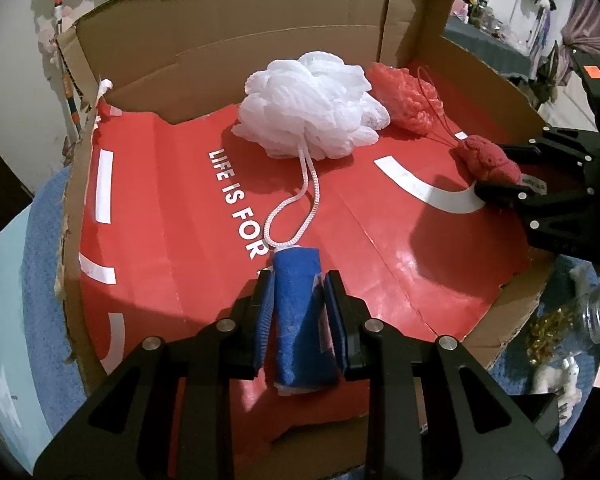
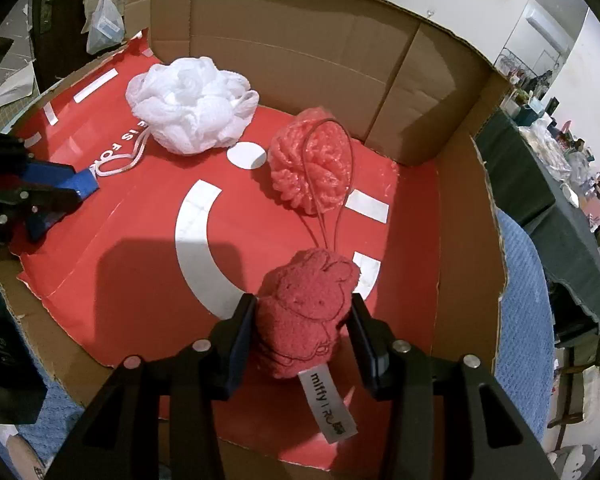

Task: Organize soft objects
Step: 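Lower the bunny and blue cloth onto the box floor and open both grippers, then pull both tools back out of the box toward the items on the blanket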

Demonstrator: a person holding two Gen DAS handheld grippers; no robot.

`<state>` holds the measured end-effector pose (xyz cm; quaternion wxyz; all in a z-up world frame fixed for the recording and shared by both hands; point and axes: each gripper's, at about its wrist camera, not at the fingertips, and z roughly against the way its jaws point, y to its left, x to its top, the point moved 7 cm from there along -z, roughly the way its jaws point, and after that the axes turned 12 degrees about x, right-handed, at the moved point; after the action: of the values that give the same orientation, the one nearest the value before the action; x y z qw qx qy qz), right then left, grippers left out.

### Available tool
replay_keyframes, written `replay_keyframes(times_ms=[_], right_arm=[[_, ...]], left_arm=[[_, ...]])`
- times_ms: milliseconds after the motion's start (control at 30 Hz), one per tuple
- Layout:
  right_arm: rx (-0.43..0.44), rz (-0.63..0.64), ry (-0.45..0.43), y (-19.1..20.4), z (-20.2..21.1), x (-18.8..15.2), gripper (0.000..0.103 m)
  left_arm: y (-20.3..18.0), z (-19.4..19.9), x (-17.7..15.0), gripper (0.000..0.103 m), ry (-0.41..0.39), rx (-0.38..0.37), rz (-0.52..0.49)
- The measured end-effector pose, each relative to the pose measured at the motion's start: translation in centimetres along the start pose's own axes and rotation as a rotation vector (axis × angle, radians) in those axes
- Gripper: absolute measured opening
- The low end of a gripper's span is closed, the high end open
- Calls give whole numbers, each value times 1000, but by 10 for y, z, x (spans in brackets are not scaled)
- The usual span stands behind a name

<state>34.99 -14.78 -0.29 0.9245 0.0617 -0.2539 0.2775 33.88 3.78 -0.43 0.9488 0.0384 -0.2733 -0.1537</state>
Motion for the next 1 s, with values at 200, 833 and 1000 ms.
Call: replay_keyframes(times_ms=[200, 833, 1000], right_arm=[[3, 3, 0, -1, 0, 0, 49], [21, -22, -63, 3, 25, 7, 71], [42, -52, -127, 5, 54, 9, 72]], left_arm=[[-2, 0, 0, 25, 0, -14, 0], [0, 20, 1, 36, -35, -105, 49], [-5, 48, 4, 74, -100, -111, 71]])
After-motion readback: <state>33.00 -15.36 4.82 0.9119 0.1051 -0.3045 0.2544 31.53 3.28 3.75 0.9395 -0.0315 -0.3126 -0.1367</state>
